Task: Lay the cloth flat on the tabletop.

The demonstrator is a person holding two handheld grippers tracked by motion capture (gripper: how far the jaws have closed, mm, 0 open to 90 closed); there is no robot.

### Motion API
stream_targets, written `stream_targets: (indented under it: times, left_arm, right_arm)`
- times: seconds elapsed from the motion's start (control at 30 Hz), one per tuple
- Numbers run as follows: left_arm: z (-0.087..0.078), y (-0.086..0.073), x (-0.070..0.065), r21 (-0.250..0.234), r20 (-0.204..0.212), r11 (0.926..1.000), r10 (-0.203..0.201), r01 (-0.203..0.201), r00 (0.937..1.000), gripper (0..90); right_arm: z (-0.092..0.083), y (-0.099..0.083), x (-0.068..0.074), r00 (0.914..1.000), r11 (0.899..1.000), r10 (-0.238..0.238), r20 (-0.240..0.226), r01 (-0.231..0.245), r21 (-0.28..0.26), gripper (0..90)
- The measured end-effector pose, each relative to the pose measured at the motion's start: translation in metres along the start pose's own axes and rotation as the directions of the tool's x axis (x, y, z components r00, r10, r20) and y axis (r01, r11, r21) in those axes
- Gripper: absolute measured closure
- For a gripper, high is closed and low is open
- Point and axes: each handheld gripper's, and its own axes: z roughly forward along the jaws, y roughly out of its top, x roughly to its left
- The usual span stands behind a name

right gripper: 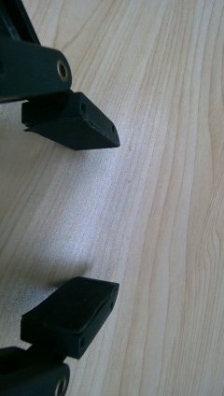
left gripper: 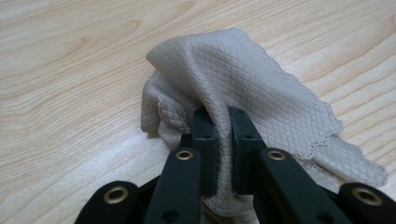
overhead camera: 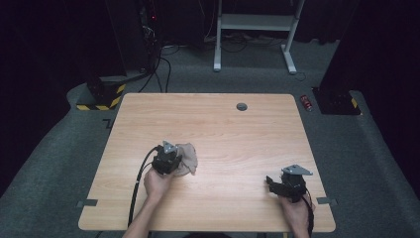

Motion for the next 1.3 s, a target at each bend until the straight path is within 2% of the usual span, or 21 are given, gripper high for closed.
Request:
stream_targets:
  times: [0.3, 0.5, 0.6, 0.7, 0.93, 1.13, 1.23, 1.3]
  left_arm:
    - [-0.003, 0.005, -0.001, -0.036, 0.065, 0.9982, -0.045, 0.048, 0.9968, 83.3]
    - [-0.008, 0.016, -0.010, -0.063, 0.095, 0.9978, -0.017, 0.023, 0.9953, 83.4]
    - [-0.010, 0.023, -0.016, -0.084, 0.130, 0.9962, -0.010, 0.021, 0.9915, 83.4]
    - [-0.010, 0.029, -0.022, -0.092, 0.144, 0.9957, 0.002, 0.012, 0.9895, 83.4]
    - [-0.008, 0.039, -0.032, -0.115, 0.209, 0.9926, -0.012, 0.037, 0.9777, 83.4]
    - [-0.005, 0.052, -0.048, -0.123, 0.235, 0.9924, 0.029, 0.000, 0.9716, 83.3]
    - [-0.002, 0.055, -0.054, -0.133, 0.272, 0.9908, 0.014, 0.023, 0.9621, 83.4]
    - [0.001, 0.056, -0.058, -0.131, 0.281, 0.9911, 0.013, 0.024, 0.9596, 83.4]
  right_arm:
    - [0.000, 0.000, 0.000, 1.0000, 1.000, 0.000, 0.000, 0.000, 0.000, 25.5]
    - [0.000, 0.000, 0.000, 1.0000, 1.000, 0.000, 0.000, 0.000, 0.000, 25.5]
    - [0.000, 0.000, 0.000, 1.0000, 1.000, 0.000, 0.000, 0.000, 0.000, 25.5]
    - [0.000, 0.000, 0.000, 1.0000, 1.000, 0.000, 0.000, 0.000, 0.000, 25.5]
    - [0.000, 0.000, 0.000, 1.0000, 1.000, 0.000, 0.000, 0.000, 0.000, 25.5]
    - [0.000, 0.000, 0.000, 1.0000, 1.000, 0.000, 0.000, 0.000, 0.000, 25.5]
    - [0.000, 0.000, 0.000, 1.0000, 1.000, 0.000, 0.000, 0.000, 0.000, 25.5]
    - [0.000, 0.000, 0.000, 1.0000, 1.000, 0.000, 0.000, 0.000, 0.000, 25.5]
